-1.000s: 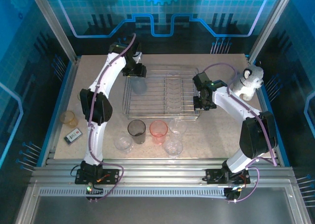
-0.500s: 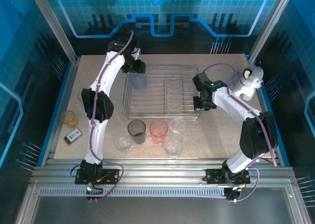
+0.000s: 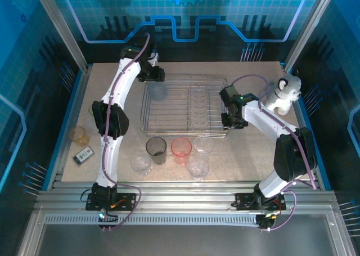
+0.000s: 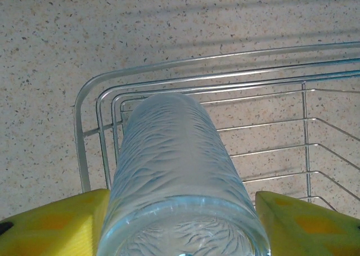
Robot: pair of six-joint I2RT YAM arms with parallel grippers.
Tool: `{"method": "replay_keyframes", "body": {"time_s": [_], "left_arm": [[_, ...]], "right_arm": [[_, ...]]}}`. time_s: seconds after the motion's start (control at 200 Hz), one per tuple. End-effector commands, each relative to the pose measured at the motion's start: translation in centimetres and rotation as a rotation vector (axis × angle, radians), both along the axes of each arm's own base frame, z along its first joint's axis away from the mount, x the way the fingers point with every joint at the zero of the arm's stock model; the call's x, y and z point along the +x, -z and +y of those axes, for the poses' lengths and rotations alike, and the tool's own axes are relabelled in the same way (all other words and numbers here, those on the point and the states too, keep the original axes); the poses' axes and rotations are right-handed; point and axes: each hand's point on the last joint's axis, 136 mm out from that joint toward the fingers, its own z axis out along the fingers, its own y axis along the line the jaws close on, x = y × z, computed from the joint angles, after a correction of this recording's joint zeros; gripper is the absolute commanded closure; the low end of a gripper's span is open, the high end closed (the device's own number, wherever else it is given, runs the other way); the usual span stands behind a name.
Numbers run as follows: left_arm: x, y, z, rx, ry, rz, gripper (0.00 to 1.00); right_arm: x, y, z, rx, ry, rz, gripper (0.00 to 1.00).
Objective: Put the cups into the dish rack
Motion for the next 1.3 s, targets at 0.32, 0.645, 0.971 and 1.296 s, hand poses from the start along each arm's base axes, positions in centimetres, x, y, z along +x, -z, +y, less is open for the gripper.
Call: {"method": "replay_keyframes", "body": {"time_s": [0.32, 0.645, 0.971, 1.296], "left_arm": [[2.1, 1.5, 0.3, -0.003, -0.009, -0.030, 0.28], [3.4, -1.4, 1.3, 0.035, -0.041, -0.143, 0.01], [3.1, -9.2, 5.7, 0.195, -0.191, -0.408, 0.01], [-6.1, -14.1, 5.0, 0.001, -0.142, -0.644, 0.01]], "right_arm": [[-1.5, 0.2, -0.5, -0.039, -0.008, 0.040, 0.57], [-1.5, -0.6, -0.4, -0.024, -0.008, 0.021, 0.37], [-2.3, -5.3, 0.2, 0.082, 0.008, -0.092, 0.21], [-8.3, -9.1, 4.0, 0.298, -0.028, -0.125, 0.32]]}}
